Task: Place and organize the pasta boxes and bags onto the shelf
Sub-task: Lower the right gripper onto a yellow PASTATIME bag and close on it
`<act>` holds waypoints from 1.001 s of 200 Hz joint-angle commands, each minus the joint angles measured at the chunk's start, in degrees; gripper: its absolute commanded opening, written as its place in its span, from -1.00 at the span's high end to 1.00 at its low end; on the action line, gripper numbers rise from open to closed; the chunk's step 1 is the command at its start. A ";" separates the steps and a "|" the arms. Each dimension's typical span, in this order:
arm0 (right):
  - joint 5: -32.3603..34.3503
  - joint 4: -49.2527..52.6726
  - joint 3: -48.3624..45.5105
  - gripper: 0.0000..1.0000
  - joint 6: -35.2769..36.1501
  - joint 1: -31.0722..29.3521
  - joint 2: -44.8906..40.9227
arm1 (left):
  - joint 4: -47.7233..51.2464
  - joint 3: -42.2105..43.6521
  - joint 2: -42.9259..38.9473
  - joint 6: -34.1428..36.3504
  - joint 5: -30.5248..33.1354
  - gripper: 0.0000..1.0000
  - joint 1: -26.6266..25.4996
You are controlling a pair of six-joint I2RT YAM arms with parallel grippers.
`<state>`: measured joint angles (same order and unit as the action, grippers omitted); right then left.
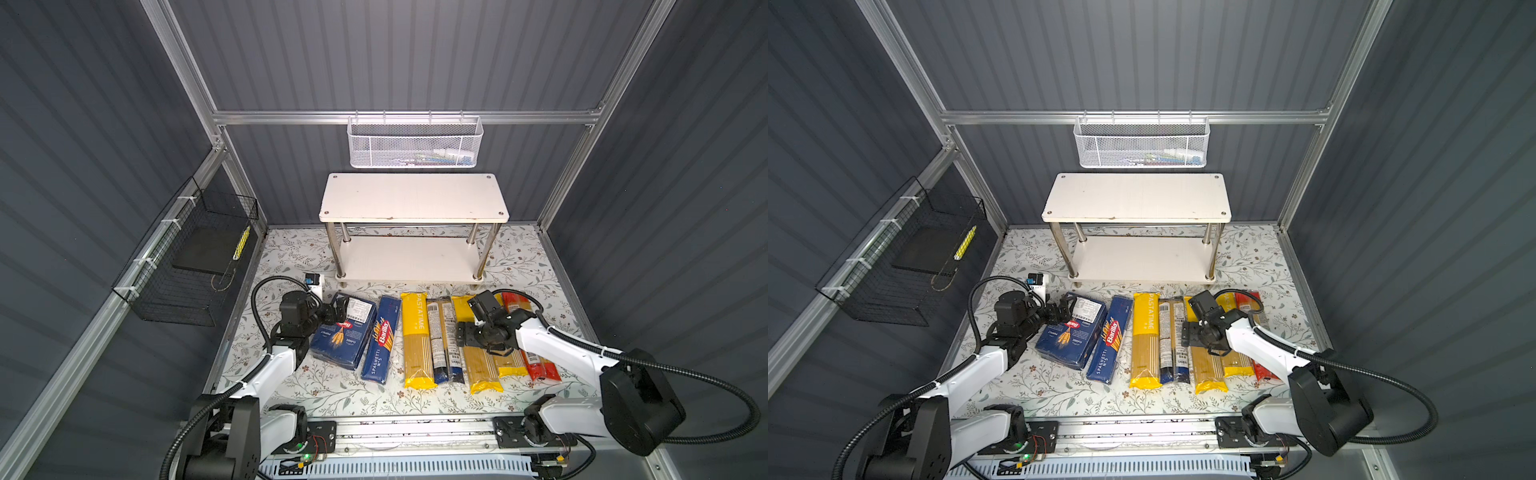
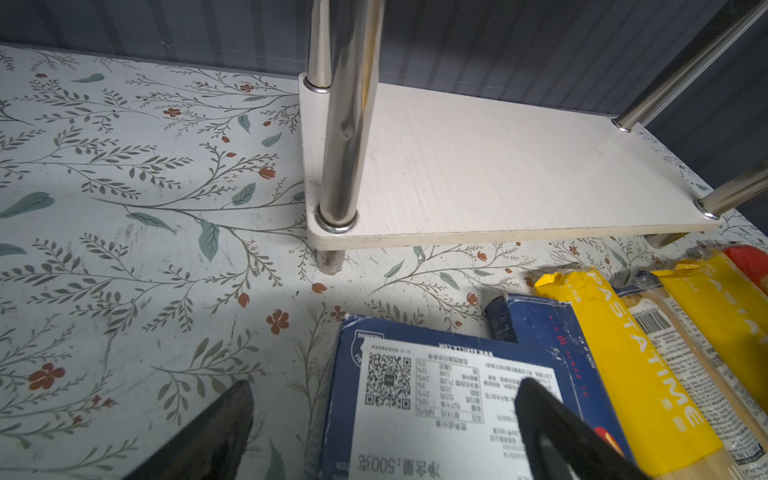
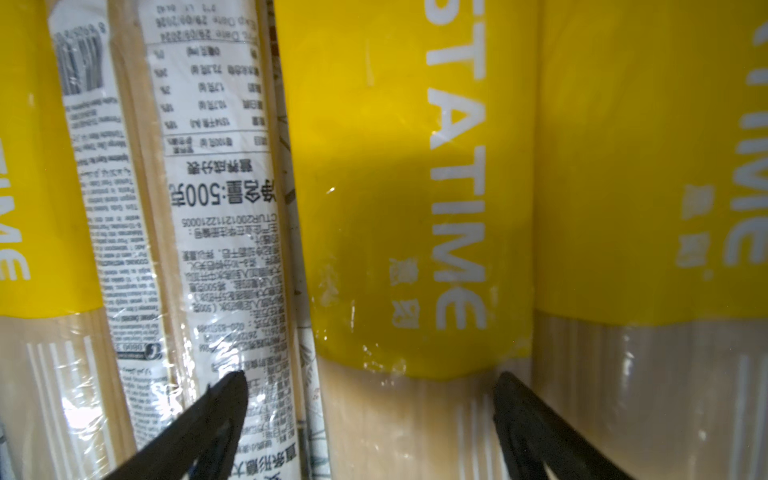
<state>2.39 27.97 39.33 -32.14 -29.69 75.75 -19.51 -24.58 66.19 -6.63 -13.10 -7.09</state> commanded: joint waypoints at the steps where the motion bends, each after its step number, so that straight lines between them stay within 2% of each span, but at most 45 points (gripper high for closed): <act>1: -0.95 -0.98 -0.70 -0.85 -1.43 -1.02 1.06 | 0.08 -1.09 0.51 0.39 0.16 -0.99 -0.21; 72: 7.26 8.51 2.97 -0.85 -0.74 -1.28 -2.06 | 0.04 -0.91 0.34 0.39 0.33 -0.99 -0.20; 113: 9.83 6.17 3.02 -0.89 1.48 -1.19 -2.26 | 0.00 -0.91 0.34 0.38 0.36 -0.99 -0.20; 200: 7.84 3.31 6.37 -0.91 4.11 -0.90 7.03 | -0.10 -0.66 -0.15 0.35 0.44 -0.99 -0.20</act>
<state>10.52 31.24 44.51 -28.93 -30.70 81.47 -19.51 -24.58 66.24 -6.63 -13.08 -7.09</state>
